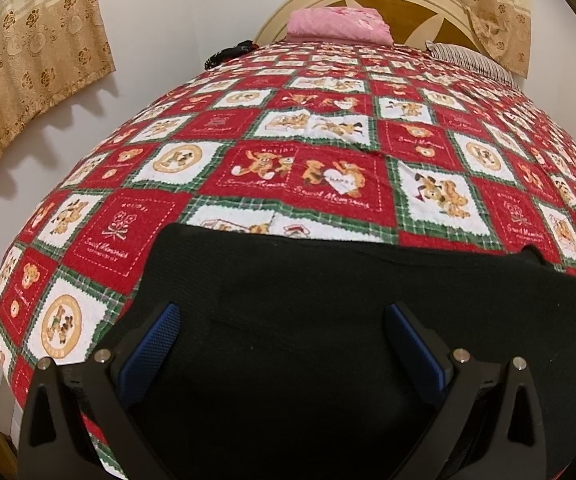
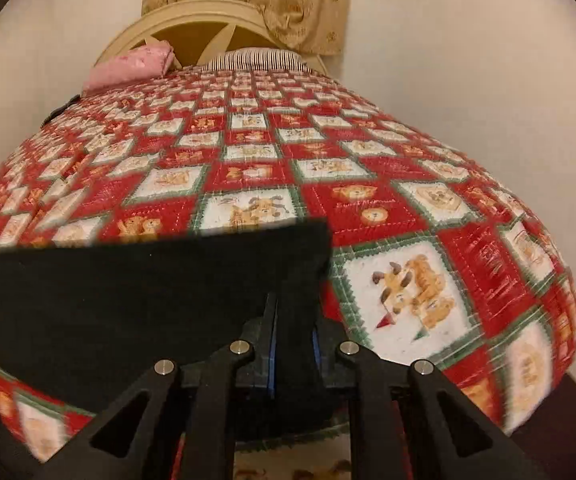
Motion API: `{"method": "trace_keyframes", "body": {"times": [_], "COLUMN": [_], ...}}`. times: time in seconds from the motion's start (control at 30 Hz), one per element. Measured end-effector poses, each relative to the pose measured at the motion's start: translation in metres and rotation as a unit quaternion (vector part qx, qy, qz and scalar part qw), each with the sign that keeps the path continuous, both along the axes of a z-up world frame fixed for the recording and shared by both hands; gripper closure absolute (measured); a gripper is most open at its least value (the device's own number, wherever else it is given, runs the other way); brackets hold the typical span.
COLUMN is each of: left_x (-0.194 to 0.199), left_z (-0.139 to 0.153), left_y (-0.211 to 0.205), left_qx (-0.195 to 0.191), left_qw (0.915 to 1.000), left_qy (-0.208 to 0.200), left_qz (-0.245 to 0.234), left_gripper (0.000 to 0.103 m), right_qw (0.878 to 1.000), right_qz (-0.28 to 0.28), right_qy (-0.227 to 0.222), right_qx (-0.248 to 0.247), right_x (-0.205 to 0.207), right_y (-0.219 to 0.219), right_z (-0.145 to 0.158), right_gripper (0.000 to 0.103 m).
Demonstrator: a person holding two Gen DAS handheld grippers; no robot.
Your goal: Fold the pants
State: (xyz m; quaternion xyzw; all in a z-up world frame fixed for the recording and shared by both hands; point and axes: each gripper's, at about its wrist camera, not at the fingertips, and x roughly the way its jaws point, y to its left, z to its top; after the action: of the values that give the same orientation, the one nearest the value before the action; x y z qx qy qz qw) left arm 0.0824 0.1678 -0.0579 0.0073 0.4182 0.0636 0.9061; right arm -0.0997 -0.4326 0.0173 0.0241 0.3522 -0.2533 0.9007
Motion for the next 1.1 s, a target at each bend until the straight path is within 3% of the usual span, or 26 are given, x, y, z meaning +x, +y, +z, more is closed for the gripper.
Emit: {"method": "trace_keyframes", "body": {"times": [0.07,0.17,0.23,0.3,0.4,0.5,0.57,0.63,0.73,0.8,0.87,1.0,1.03,1.07,1.1], "left_x": [-0.001,-0.005,-0.008,-0.013,-0.017,-0.014,-0.011,-0.014,-0.012,-0.012,-0.013,-0.043,-0.052,-0.057,-0.063], "left_z": [0.001,0.007,0.015,0.029,0.048,0.049,0.039,0.023,-0.001,0.002,0.011,0.040,0.047,0.049,0.051], "left_y": [-0.001,-0.002,-0.004,-0.012,-0.029,-0.047,-0.060,-0.070,-0.072,-0.057,-0.042,0.003,0.021,0.034,0.051], "left_qx": [0.002,-0.005,-0.009,-0.014,-0.016,-0.035,-0.035,-0.007,0.022,-0.027,-0.040,-0.045,-0.045,-0.041,-0.034], "left_qw": [1.0000,1.0000,0.9999,0.9994,0.9973,0.9958,0.9949,0.9952,0.9946,0.9944,0.9949,0.9948,0.9949,0.9951,0.9954], "left_qy": [-0.001,-0.003,-0.011,-0.030,-0.060,-0.054,-0.037,-0.027,0.000,-0.005,-0.006,-0.063,-0.077,-0.085,-0.089], "left_qz": [0.003,0.005,0.002,-0.014,-0.038,-0.065,-0.087,-0.094,-0.102,-0.102,-0.093,-0.066,-0.048,-0.029,0.000], "left_gripper": [0.000,0.000,0.000,0.000,0.000,0.000,0.000,0.000,0.000,0.000,0.000,0.000,0.000,0.000,0.000], "right_qw": [1.000,0.997,0.991,0.986,0.989,0.984,0.974,0.957,0.935,0.933,0.933,0.919,0.913,0.909,0.904], "right_qz": [-0.015,-0.045,-0.083,-0.084,0.006,0.122,0.193,0.253,0.304,0.323,0.327,0.340,0.347,0.353,0.360], "right_qy": [-0.010,-0.058,-0.108,-0.141,-0.146,-0.119,-0.092,-0.070,-0.041,-0.001,0.032,-0.024,-0.045,-0.059,-0.071], "right_qx": [0.007,0.029,-0.004,-0.032,0.006,0.044,0.069,0.120,0.176,0.158,0.145,0.199,0.208,0.214,0.221], "right_x": [-0.008,-0.030,-0.045,-0.053,-0.024,0.026,0.064,0.095,0.128,0.146,0.158,0.161,0.163,0.166,0.170], "right_y": [-0.004,-0.011,-0.004,0.015,0.055,0.119,0.167,0.208,0.255,0.278,0.293,0.293,0.297,0.297,0.301], "right_z": [0.002,0.021,0.043,0.063,0.068,0.053,0.035,0.017,-0.015,-0.035,-0.048,-0.026,-0.018,-0.012,-0.008], "right_gripper": [0.073,0.073,0.073,0.073,0.073,0.073,0.073,0.073,0.073,0.073,0.073,0.072,0.065,0.048,0.039]}}
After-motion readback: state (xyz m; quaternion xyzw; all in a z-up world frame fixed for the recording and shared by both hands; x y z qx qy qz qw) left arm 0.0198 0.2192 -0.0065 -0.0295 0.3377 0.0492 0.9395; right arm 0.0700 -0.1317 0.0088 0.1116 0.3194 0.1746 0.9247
